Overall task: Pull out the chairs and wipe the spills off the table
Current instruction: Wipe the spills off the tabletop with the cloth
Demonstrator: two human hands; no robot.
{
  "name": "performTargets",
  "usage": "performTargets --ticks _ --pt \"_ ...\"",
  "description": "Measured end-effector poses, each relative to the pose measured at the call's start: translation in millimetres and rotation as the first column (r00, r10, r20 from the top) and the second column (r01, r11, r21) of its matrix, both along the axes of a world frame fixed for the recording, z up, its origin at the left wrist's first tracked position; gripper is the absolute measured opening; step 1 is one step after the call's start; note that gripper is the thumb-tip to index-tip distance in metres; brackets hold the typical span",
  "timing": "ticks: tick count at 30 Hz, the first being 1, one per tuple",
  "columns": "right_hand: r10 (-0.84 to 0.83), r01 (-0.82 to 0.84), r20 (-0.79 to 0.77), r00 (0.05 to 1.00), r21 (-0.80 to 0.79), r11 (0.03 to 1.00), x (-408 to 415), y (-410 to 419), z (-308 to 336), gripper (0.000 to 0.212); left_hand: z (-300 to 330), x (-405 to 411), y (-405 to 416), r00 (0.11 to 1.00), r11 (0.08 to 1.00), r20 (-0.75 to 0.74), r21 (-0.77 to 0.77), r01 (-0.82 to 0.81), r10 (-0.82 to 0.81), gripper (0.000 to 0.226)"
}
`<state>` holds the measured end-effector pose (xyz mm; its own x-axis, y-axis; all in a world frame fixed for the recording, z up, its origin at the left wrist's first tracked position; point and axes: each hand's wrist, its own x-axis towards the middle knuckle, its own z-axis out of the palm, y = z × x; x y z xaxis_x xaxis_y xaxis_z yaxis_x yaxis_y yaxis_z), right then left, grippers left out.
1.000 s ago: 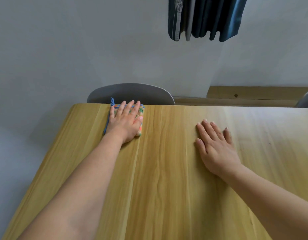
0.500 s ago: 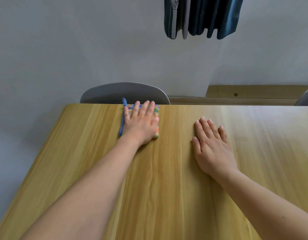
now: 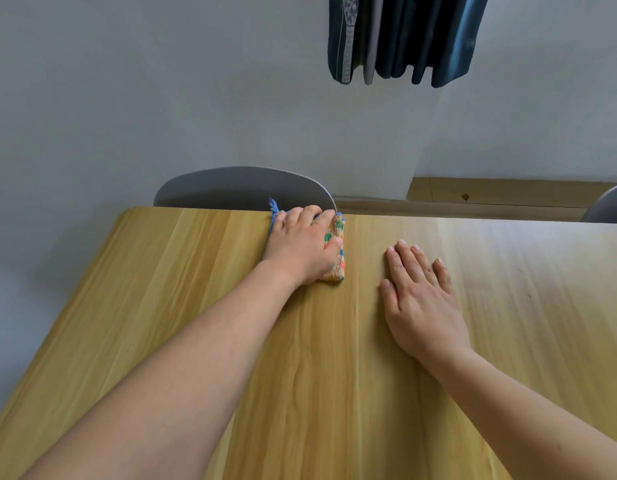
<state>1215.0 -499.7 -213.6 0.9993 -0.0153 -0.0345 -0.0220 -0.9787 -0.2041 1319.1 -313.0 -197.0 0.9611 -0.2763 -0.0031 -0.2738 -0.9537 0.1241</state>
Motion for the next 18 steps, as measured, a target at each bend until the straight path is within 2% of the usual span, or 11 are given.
performTargets --ticks 4,18 --pt "0.008 -0.008 -0.005 1.000 -0.004 1.000 0.1 -1.3 0.2 0.065 -3.6 8.7 6.0 0.996 0.997 -0.083 0.058 0.049 -0.044 0.062" --pt "0.019 -0.019 -0.014 1.000 0.024 1.000 -1.5 -1.8 1.1 0.059 -9.0 -28.0 9.8 0.989 0.989 -0.131 0.126 0.079 -0.062 0.066"
